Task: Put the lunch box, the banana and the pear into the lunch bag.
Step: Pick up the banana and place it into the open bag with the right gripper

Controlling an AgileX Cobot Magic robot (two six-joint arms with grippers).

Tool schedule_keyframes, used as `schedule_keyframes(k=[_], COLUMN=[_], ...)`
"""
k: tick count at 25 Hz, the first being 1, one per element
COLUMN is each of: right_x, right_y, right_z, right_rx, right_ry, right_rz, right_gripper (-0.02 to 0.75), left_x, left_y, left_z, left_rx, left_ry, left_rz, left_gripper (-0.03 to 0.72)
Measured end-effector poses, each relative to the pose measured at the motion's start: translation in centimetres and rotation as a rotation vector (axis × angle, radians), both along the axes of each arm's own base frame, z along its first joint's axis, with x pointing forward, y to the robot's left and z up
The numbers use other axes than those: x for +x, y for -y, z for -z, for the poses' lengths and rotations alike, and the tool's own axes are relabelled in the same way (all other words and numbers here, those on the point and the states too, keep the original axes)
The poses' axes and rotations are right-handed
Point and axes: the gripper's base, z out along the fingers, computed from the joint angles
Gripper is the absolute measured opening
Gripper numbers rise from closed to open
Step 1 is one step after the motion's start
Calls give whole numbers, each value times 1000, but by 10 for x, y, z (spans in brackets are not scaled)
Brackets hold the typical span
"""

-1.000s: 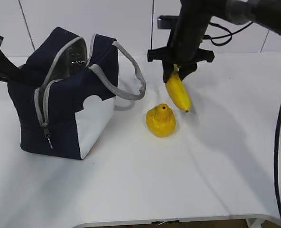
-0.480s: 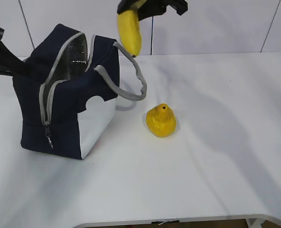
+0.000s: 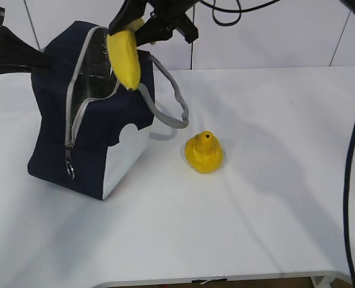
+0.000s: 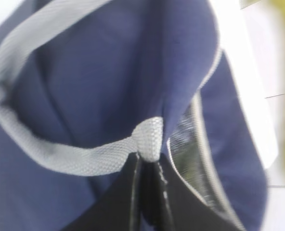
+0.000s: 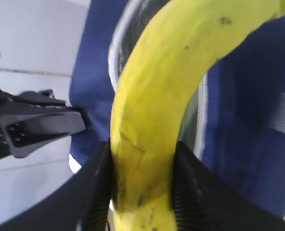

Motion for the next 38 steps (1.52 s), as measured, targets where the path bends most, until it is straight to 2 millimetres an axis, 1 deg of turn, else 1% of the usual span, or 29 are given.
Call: schedule_keyframes(k=[4,6,10,13,16,18,21,26,28,31,34,38], right_x=[3,11,22,21,17,15,14,12,11,7,2,0], right_y=[-16,-22,-31,-42,-53,-57,-59,-59,-59,-58,-57,-54], right_z=[24,35,52,69,77,78,78,79,79,74,63,44], right_rx=[-7,2,29,21,15,12,13,4,0,-11,-17,-12], right_ry=[-36,-20,8,-15,-25,-25,-24,-37,-46,-57,-44,33], right_rz=[-20,10,60,47,28,20,16,3,-5,-37,-78,-124], right_gripper=[298,297,297,297,298,304,339,486,526,544,547,547], left_x=[0,-1,-1,-1,-1,-1,-1,-1,-1,-1,-1,-2], left_y=[2,2,2,2,2,2,2,2,2,2,2,2], left_z=[-1,-2,-1,-1,-1,-1,-1,-1,-1,0,0,0], left_rx=[-14,-20,-21,-22,-22,-22,-22,-22,-18,-5,1,3], left_ry=[12,10,7,9,9,9,9,9,9,7,6,6], left_rz=[13,16,19,20,20,20,20,20,22,27,30,30], left_gripper=[-4,-4,-4,-4,-4,-4,-4,-4,-4,-4,-4,-4])
